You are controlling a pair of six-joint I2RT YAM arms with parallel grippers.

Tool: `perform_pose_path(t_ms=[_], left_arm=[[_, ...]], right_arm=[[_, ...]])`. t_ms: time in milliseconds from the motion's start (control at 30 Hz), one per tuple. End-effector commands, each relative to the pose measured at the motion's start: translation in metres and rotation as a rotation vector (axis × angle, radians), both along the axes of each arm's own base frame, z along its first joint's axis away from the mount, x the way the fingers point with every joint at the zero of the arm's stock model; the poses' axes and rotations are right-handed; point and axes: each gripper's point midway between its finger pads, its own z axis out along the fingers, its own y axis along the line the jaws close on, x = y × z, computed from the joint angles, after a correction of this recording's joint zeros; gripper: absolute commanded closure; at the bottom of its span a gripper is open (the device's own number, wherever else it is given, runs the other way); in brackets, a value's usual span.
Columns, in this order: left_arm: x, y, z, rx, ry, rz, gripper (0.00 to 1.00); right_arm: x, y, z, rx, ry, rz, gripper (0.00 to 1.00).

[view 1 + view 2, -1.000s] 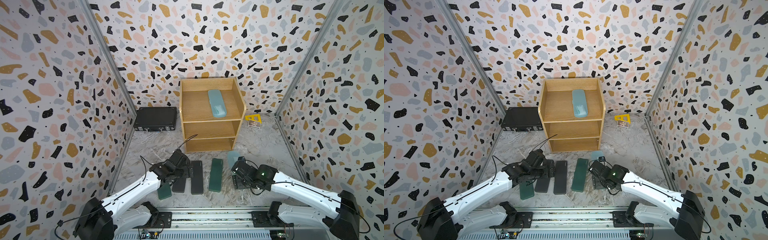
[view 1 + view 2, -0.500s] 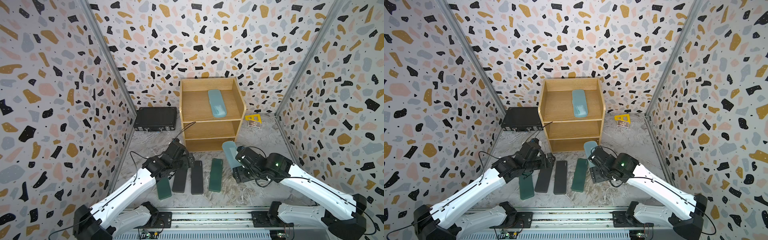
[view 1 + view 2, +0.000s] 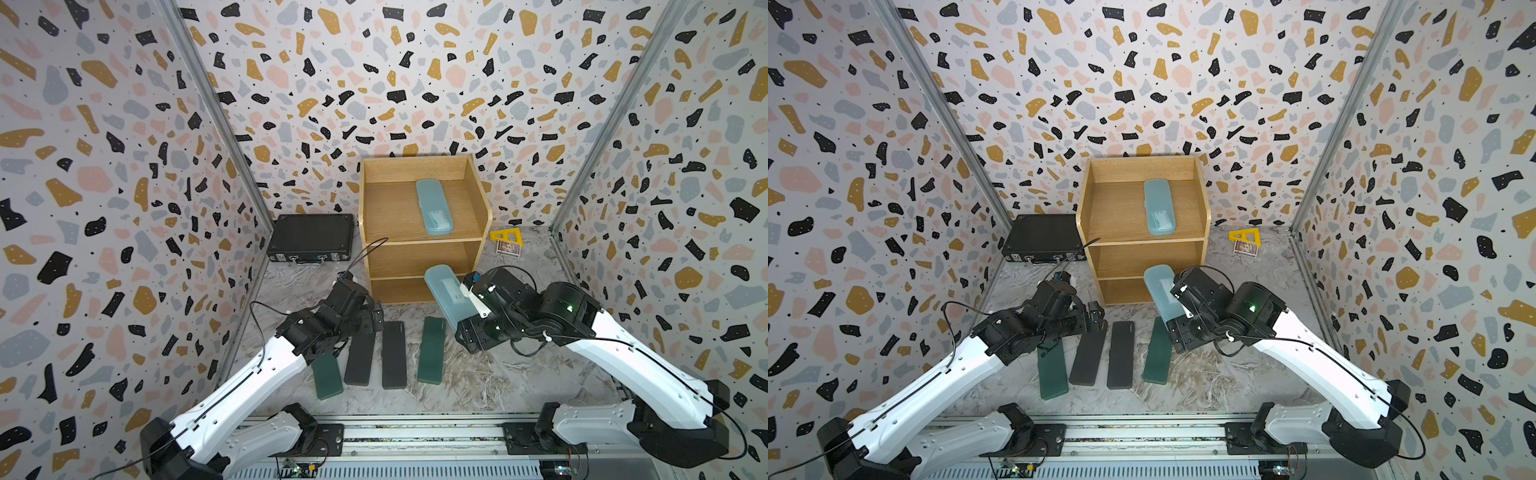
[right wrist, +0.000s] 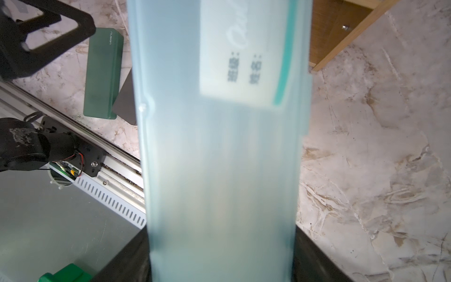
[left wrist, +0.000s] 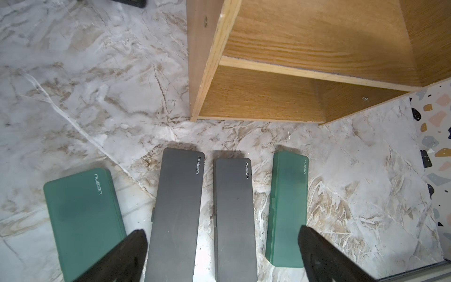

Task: Place the pencil cases on the shelf according to color
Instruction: Pick up the pencil case from the center of the board, then place the pencil case on the shelf.

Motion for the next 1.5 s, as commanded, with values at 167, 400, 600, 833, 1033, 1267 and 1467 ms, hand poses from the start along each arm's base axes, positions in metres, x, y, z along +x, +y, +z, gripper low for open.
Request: perform_pose_path(t_ms=[167,400,600,833,1033,1267,1467], left_arm=[[0.005,0.004,0.017,0.019,-0.048,0.012,0.00],[0.011,0.016,0.022,0.059,-0.075,0.059,0.00],[0.019,0.022,0.032,0.071,-0.083,0.067,0.00],[0.032,0.028,0.043,0.018,-0.088,0.087,0.00],[0.033,0.025,0.030,0.007,-0.069,0.074,0.00],[0.034,0.018,0.004,-0.005,-0.016,0.051,0.00],[0.032,0.015,-0.004,-0.020,-0.004,0.037,0.00]], right_arm=[[0.008,0.007,0.037,0.019,-0.065,0.050,0.73],[0.029,0.027,0.056,0.037,-0.098,0.055,0.72],[0.057,0.045,0.077,0.084,-0.132,0.046,0.73],[0.093,0.067,0.102,0.146,-0.184,0.031,0.73],[0.134,0.078,0.106,0.149,-0.238,-0.040,0.74],[0.174,0.115,0.101,0.239,-0.275,-0.097,0.74],[0.199,0.133,0.102,0.283,-0.323,-0.138,0.74]])
